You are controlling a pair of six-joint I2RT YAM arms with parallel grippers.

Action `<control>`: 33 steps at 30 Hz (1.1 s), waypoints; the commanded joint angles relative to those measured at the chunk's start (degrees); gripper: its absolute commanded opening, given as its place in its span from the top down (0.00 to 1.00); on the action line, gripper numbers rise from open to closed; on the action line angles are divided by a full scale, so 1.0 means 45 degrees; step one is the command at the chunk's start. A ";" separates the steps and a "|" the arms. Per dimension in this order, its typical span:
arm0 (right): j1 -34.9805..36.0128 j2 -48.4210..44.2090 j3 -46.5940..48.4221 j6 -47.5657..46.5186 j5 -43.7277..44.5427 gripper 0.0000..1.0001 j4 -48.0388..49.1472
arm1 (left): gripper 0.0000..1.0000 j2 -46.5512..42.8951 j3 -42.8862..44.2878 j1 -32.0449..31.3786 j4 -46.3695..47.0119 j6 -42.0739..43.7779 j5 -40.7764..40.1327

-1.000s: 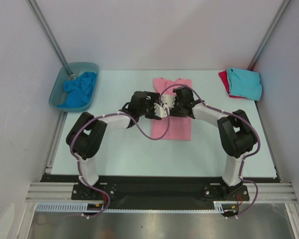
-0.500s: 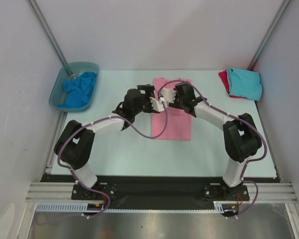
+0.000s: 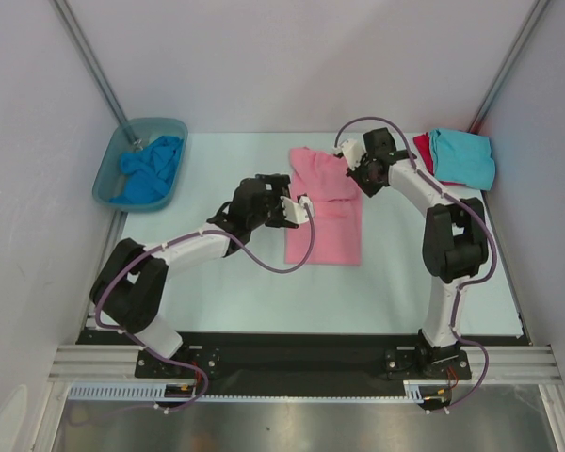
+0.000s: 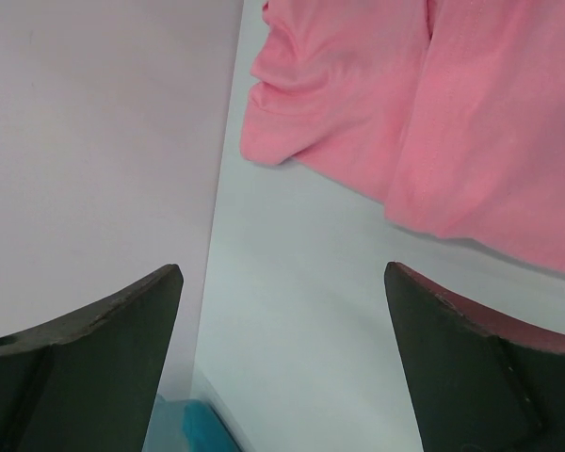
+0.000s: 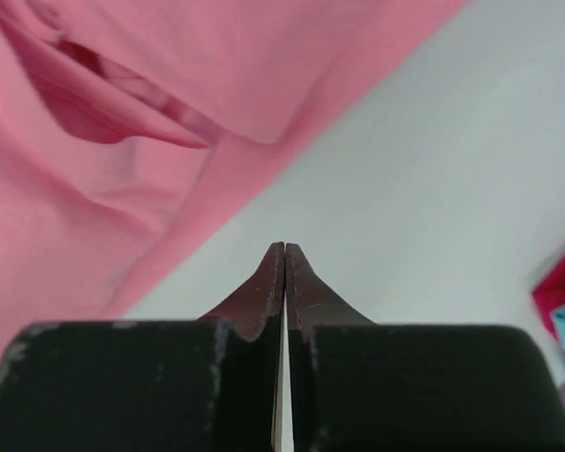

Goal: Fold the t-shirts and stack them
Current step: Fold the tshirt

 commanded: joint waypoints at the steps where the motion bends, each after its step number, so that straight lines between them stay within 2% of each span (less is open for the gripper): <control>1: 0.0507 0.0282 0.0575 0.0586 -0.1216 1.00 -0.0517 | 0.06 0.0095 0.0524 -0.0054 -0.0047 -0.0043 -0.0284; 5: 0.0742 0.0418 0.0497 0.0371 -0.1567 1.00 -0.0652 | 0.06 0.0232 0.0955 -0.0054 -0.0262 0.0113 -0.0285; 10: 0.1074 0.0750 0.0244 0.0331 -0.1491 0.91 -0.0303 | 0.06 0.0486 0.1247 -0.0034 -0.0398 0.0153 -0.0285; 22: 0.1016 0.2038 0.0497 0.0624 -0.0964 0.93 0.0967 | 0.07 0.0584 0.1482 -0.0015 -0.0516 0.0172 -0.0383; 33: 0.0957 0.2216 0.0244 0.0800 0.1515 0.96 0.2120 | 0.06 0.0252 0.1111 0.0063 -0.0438 0.0036 -0.0559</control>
